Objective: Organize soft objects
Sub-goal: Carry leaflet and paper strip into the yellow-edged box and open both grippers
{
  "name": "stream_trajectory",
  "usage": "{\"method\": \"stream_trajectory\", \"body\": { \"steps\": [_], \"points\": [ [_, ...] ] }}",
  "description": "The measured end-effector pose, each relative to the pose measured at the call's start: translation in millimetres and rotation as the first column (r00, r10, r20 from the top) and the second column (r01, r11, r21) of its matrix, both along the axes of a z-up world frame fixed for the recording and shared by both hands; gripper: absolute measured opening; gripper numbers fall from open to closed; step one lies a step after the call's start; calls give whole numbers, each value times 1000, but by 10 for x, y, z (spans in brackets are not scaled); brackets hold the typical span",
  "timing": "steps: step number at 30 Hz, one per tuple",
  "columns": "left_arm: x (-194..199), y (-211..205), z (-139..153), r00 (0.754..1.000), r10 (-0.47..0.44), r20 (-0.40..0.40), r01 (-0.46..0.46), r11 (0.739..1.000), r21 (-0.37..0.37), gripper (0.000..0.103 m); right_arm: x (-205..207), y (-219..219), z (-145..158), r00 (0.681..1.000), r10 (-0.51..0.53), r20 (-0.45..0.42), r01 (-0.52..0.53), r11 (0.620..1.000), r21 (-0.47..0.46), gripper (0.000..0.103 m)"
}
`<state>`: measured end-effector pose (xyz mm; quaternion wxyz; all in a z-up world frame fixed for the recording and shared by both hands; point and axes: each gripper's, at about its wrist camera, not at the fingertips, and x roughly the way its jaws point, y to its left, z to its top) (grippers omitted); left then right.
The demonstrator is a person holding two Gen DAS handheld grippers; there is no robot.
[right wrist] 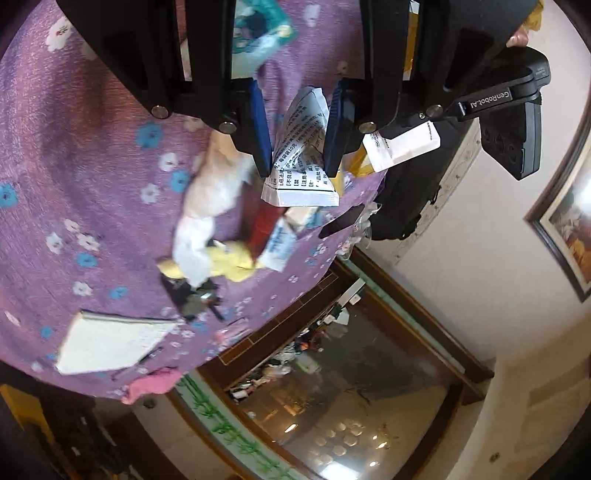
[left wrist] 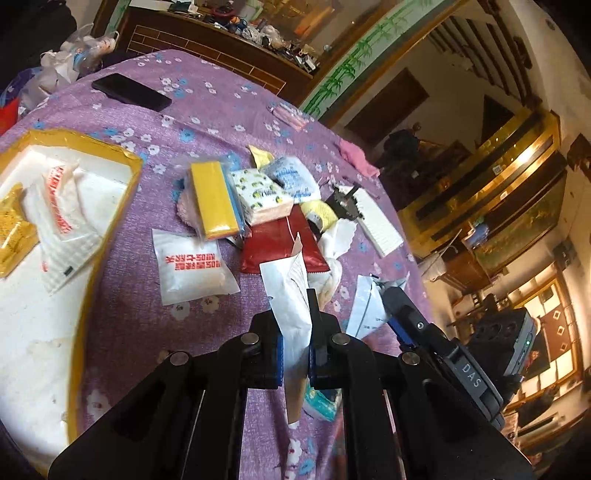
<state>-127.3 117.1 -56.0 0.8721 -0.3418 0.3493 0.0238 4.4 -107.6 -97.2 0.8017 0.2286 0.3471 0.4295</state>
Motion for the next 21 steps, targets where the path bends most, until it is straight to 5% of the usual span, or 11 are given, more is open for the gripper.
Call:
{"method": "stream_trajectory", "body": {
  "steps": [15, 21],
  "points": [
    [-528, 681, 180, 991, 126, 31, -123, 987, -100, 8, -236, 789, 211, 986, 168, 16, -167, 984, -56, 27],
    [-817, 942, 272, 977, 205, 51, -200, 976, -87, 8, -418, 1125, 274, 967, 248, 59, -242, 966, -89, 27]
  ]
}}
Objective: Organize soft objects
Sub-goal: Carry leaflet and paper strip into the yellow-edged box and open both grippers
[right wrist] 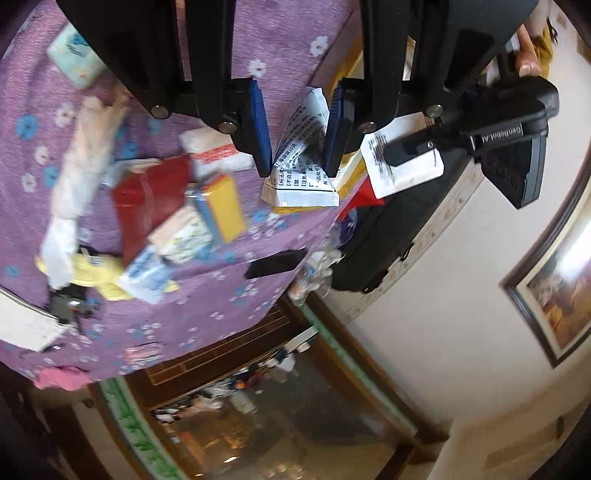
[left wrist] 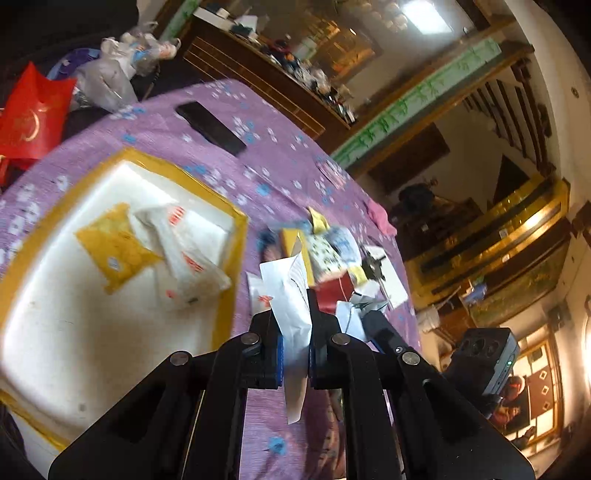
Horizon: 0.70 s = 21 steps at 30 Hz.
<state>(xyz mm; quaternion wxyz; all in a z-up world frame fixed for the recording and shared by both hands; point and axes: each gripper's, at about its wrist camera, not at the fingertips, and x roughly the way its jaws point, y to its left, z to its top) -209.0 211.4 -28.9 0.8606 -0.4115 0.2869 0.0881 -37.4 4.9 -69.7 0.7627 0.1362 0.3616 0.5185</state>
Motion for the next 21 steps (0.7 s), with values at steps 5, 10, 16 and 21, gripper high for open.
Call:
{"method": "stream_trajectory", "body": {
  "steps": [5, 10, 16, 21],
  "points": [
    [-288, 290, -11, 994, 109, 4, -109, 994, 3, 8, -4, 220, -36, 999, 44, -18, -44, 999, -5, 27],
    [-429, 549, -88, 983, 184, -11, -184, 983, 10, 8, -51, 435, -31, 995, 98, -14, -98, 995, -22, 27],
    [-420, 711, -299, 976, 203, -78, -202, 979, 15, 8, -122, 826, -110, 983, 179, -33, -180, 982, -54, 27],
    [-389, 692, -576, 962, 199, -187, -192, 980, 55, 8, -358, 1155, -318, 972, 236, 13, -230, 956, -179, 28]
  ]
}}
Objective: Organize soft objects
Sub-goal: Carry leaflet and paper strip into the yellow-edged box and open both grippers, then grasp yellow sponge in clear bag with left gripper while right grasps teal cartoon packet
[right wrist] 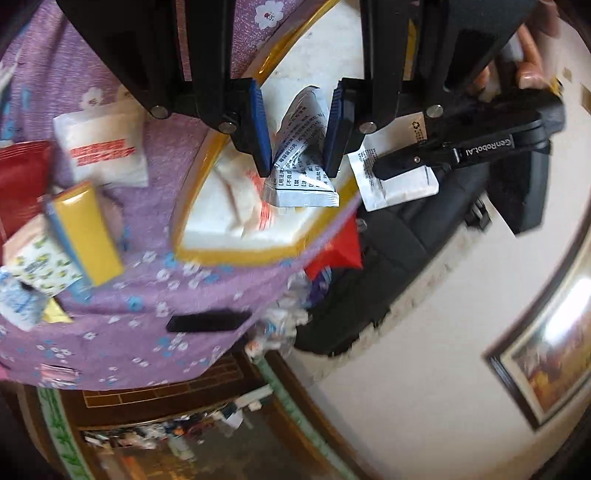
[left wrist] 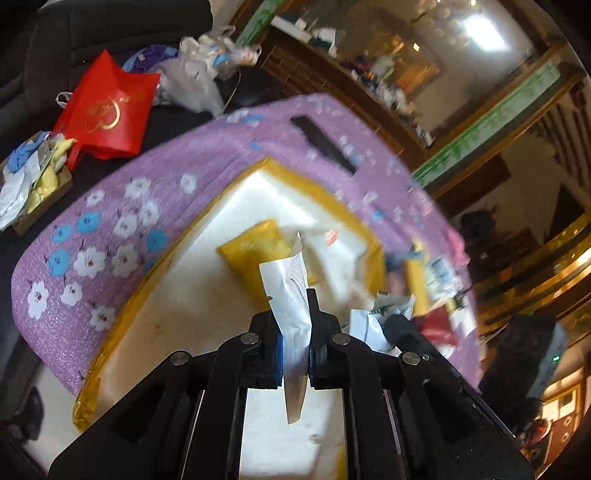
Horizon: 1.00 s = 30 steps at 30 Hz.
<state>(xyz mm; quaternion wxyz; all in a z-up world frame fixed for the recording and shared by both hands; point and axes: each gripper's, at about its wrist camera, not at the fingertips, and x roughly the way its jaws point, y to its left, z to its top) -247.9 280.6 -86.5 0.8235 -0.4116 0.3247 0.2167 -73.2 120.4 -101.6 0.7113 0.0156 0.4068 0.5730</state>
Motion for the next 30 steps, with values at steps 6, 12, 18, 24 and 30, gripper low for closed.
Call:
{"method": "stream_trajectory", "body": {
  "steps": [6, 12, 18, 24, 30],
  "points": [
    [3, -59, -165, 997, 26, -69, -24, 999, 24, 16, -66, 39, -119, 1000, 16, 6, -16, 999, -45, 34],
    [-59, -109, -136, 994, 92, -61, -88, 995, 53, 66, -64, -303, 37, 1000, -12, -2, 12, 999, 50, 61],
    [-74, -430, 60, 990, 130, -51, -118, 974, 195, 66, 96, -996, 165, 995, -89, -41, 93, 989, 111, 61],
    [219, -929, 336, 1000, 15, 20, -21, 949, 315, 66, 401, -1856, -65, 962, -246, -119, 257, 962, 89, 63],
    [850, -1301, 271, 976, -216, -4, 211, 947, 243, 66, 413, -2372, -259, 905, -406, -129, 409, 913, -6, 63]
  ]
}}
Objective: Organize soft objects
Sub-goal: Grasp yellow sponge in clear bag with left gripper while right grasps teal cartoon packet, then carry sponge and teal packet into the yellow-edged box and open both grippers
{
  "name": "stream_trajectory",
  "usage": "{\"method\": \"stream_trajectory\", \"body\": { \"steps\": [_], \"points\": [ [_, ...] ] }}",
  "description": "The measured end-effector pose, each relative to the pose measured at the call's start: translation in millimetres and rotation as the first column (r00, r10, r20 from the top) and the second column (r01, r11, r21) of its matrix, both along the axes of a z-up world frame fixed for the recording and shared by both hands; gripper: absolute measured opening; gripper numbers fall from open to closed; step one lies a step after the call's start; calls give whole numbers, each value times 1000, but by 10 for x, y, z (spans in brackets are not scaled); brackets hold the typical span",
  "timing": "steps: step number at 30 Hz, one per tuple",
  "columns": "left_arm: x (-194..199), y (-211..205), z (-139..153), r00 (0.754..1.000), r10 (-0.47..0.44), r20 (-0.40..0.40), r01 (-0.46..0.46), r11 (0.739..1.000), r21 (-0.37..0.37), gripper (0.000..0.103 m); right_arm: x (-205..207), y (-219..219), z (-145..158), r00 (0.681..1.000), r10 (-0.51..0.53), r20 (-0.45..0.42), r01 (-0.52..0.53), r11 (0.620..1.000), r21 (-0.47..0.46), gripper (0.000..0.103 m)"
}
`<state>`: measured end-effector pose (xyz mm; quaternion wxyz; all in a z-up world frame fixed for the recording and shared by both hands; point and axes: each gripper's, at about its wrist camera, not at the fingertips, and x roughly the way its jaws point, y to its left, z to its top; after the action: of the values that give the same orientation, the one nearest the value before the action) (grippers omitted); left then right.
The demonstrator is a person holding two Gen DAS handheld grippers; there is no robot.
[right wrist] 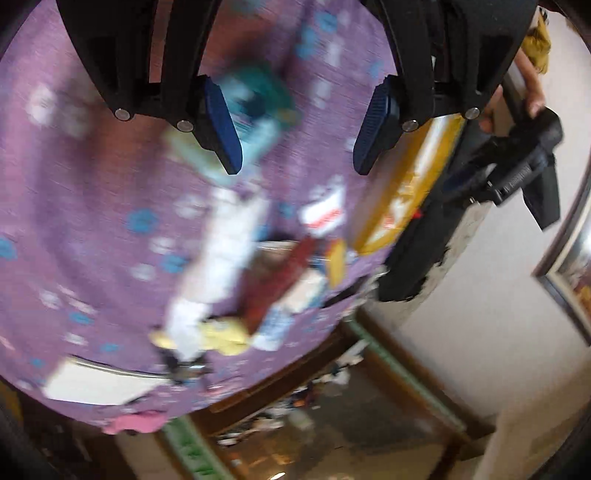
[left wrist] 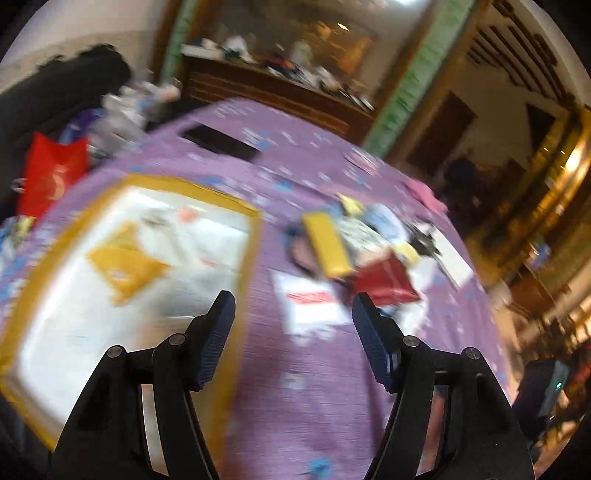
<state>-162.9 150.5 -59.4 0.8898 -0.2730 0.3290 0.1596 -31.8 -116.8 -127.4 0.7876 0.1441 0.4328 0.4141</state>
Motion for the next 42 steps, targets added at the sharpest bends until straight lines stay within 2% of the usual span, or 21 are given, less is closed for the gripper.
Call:
{"method": "stream_trajectory", "body": {
  "steps": [3, 7, 12, 16, 17, 18, 20, 24, 26, 29, 31, 32, 33, 37, 39, 41, 42],
  "points": [
    [224, -86, -51, 999, -29, -38, 29, 1000, -9, 66, -16, -71, -50, 998, -53, -23, 52, 998, -40, 63],
    [302, -129, -89, 997, -35, -66, 35, 999, 0, 66, -95, -5, -163, 994, -64, -87, 57, 995, -84, 63],
    [358, -76, -132, 996, -31, -78, 29, 999, -24, 66, -31, 179, -162, 996, -77, -52, 68, 987, -145, 63],
    [602, -45, -143, 992, -53, -117, 53, 999, -8, 66, 85, 316, -167, 995, -101, -17, 96, 978, -185, 62],
    [652, -32, -150, 991, -58, -120, 57, 998, -13, 66, 97, 320, -164, 995, -102, -7, 99, 977, -187, 60],
    [721, -9, -161, 990, -59, -128, 56, 998, -23, 66, 101, 322, -164, 995, -101, 9, 101, 975, -199, 49],
    [864, 43, -190, 989, -59, -132, 53, 997, -48, 66, 79, 299, -202, 994, -107, 37, 112, 968, -226, 35],
    [1230, 151, -315, 983, -37, -178, 26, 998, -63, 66, 62, 144, -197, 994, -109, 28, 112, 980, -167, 19],
    [1409, 164, -383, 975, -58, -216, 45, 997, -65, 66, 84, 84, -155, 993, -112, 29, 115, 984, -133, 12],
    [1598, 132, -443, 965, -42, -258, 43, 999, -1, 66, 141, 35, -59, 991, -119, 56, 124, 986, -114, 9],
    [1657, 126, -497, 958, -25, -285, 37, 999, 36, 57, 171, 11, -56, 995, -94, 30, 97, 992, -86, 9],
    [1654, 128, -525, 956, -21, -294, 34, 999, 37, 41, 172, 3, -71, 996, -82, 20, 83, 994, -76, 9],
    [1631, 133, -545, 951, -6, -309, 22, 999, 49, 36, 157, 6, -88, 997, -75, 20, 76, 994, -78, 12],
    [1428, 119, -515, 960, -2, -280, 14, 999, 38, 33, 78, 77, -146, 998, -69, 14, 70, 992, -107, 16],
    [1278, 94, -502, 965, -10, -262, 16, 1000, 20, 33, 84, 122, -190, 999, -51, -9, 50, 992, -113, 40],
    [1112, 53, -515, 968, -39, -249, 36, 999, -20, 33, 59, 173, -185, 999, -43, -3, 42, 992, -119, 49],
    [1050, 32, -520, 970, -50, -237, 41, 998, -45, 33, 48, 196, -181, 999, -41, 3, 41, 991, -130, 49]
  ]
}}
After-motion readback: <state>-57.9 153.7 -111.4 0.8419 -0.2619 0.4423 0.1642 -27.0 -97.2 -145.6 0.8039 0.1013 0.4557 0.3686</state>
